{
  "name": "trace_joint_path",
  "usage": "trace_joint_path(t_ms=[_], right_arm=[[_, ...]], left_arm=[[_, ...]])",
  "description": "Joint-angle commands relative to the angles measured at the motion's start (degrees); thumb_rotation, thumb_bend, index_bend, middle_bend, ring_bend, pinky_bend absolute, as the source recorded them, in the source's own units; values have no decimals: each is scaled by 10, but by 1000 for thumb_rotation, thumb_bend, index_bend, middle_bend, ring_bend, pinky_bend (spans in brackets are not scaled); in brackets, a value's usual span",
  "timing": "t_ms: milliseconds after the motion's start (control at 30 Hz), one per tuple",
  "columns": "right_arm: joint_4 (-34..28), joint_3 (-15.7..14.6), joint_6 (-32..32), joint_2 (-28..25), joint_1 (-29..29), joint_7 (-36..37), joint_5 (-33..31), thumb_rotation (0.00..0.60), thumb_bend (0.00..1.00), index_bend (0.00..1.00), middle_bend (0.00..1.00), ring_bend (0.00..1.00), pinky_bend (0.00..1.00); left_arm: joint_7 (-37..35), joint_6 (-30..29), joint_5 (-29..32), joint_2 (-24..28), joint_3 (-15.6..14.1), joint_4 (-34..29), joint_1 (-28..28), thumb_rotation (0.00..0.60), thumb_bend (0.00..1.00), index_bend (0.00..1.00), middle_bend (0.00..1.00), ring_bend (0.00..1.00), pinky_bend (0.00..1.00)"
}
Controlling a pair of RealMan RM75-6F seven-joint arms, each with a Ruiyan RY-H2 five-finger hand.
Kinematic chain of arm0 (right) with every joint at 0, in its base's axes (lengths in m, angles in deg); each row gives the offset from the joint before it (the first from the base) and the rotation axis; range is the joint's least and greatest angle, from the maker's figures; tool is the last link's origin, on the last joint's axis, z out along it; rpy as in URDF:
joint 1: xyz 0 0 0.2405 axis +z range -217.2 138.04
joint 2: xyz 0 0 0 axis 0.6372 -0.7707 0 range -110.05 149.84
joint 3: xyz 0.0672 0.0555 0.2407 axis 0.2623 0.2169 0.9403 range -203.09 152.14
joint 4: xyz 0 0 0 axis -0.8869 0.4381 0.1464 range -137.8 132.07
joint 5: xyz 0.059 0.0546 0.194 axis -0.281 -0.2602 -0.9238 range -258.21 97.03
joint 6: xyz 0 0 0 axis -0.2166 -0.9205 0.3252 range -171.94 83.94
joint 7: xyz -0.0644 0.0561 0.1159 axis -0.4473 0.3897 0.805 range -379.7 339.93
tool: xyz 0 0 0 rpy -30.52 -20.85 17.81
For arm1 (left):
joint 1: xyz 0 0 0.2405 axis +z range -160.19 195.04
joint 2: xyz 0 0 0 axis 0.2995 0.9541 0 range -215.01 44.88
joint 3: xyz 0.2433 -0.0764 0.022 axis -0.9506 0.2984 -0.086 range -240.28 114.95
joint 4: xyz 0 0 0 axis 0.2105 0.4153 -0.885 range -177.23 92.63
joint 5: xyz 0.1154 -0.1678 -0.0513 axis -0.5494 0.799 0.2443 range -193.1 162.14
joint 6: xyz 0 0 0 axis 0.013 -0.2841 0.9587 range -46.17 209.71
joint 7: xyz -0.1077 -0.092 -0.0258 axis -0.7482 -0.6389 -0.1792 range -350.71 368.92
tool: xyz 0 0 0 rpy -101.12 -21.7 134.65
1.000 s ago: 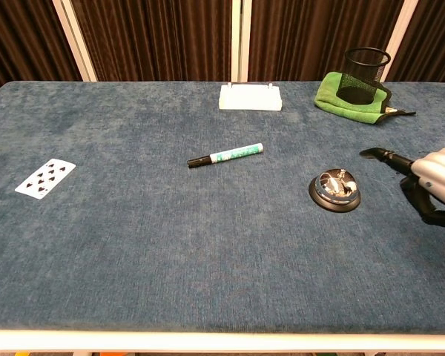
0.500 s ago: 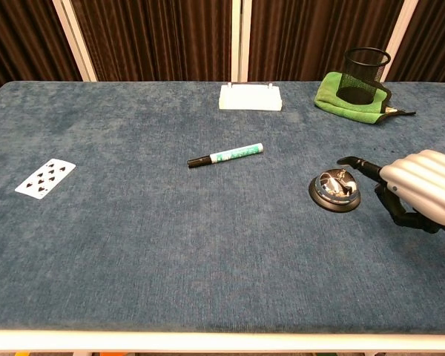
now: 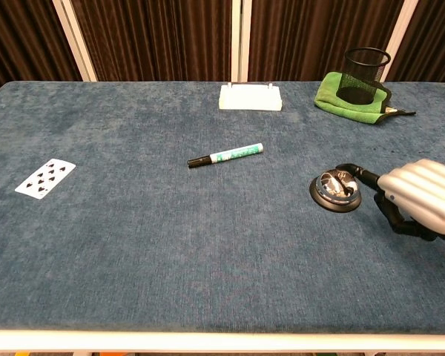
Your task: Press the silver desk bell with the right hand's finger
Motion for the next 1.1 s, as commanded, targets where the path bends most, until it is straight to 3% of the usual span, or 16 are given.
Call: trace_joint_path(t_ms=[33,433,767,1100], right_arm=[[-10,-1,-16,-8,-2,8,10,600,1000,18,889,802,735],[17,-14,12,4,-2,6,-12,600,1000,19,889,802,735],[-6,-12,-30,-14,-6,21,14,600,1000,19,889,802,735],[2,-19,4,-9,-4,7,-12,600,1000,31,889,802,735]], left_arm=[[1,0,-1,0,0,-1,0,600,27,90,11,0,162],[3,1,0,0,0,-2,0,600,27,90,11,0,162],[3,0,-4,1,0,-4,-1,600,27,90,11,0,162],[7,0,-2,2,1,-7,0,600,26,90,11,0,162]])
